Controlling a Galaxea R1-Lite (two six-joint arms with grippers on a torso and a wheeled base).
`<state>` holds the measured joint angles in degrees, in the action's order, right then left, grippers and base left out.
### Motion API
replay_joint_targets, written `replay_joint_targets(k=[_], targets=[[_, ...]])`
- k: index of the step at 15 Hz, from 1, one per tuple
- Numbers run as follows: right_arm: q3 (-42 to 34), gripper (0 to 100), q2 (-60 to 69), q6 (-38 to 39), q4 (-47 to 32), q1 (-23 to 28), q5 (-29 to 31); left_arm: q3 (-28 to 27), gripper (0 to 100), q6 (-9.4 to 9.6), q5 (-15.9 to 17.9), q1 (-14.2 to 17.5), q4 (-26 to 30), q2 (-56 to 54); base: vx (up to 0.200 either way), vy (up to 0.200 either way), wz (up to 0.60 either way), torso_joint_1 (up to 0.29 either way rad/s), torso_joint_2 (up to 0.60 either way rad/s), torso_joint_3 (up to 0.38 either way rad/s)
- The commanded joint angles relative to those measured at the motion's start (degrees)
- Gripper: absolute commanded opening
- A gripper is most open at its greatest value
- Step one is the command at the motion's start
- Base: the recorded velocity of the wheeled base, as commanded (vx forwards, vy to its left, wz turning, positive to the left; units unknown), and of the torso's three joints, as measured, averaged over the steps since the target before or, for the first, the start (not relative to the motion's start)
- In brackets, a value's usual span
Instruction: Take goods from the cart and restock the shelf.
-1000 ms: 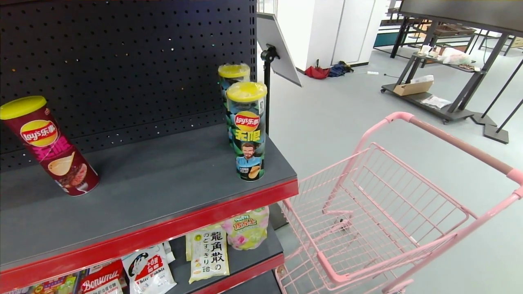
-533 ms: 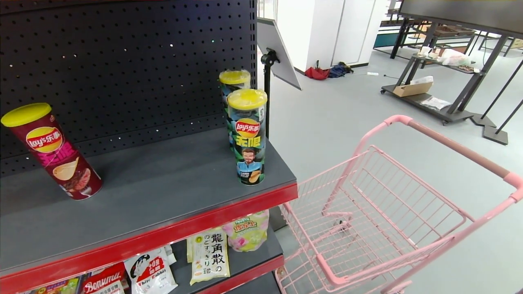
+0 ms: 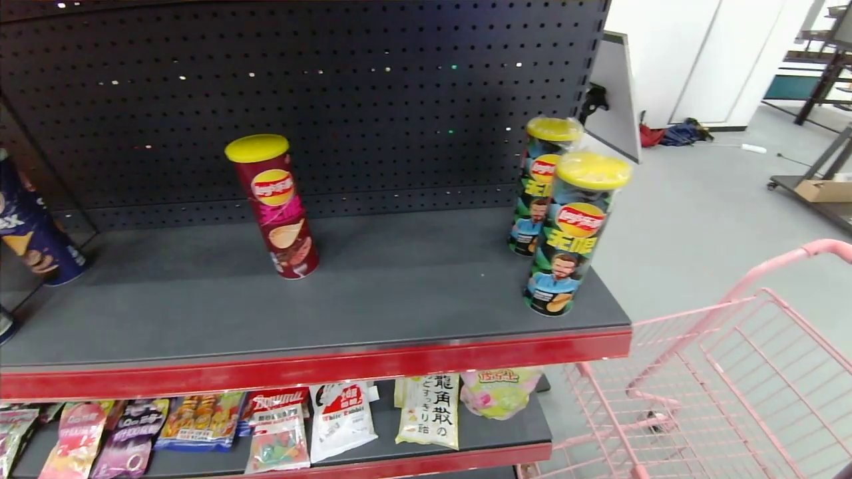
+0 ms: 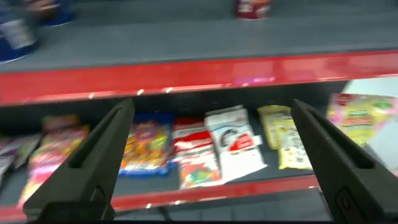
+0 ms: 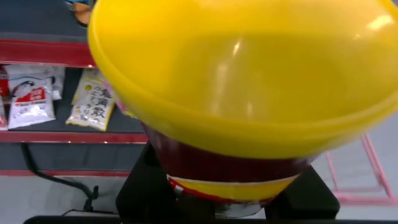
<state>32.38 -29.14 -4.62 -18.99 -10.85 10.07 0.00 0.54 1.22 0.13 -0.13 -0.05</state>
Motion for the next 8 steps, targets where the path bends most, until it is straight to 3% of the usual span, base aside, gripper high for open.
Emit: replay_joint_targets(k=[1,8], targets=[[-1.4,0,0.9,0.0,0.7,0.0,0.0,0.0,100,-0.01,0.0,0.0,0.0,0.0,0.000,0.000,0.00,0.000,0.00,0.000],[-9.4,0,12.8,0.2,3.7,-0.3,-1.5,0.0,100,0.17,0.0,0.0,0.0,0.0,0.000,0.000,0.00,0.000,0.00,0.000]])
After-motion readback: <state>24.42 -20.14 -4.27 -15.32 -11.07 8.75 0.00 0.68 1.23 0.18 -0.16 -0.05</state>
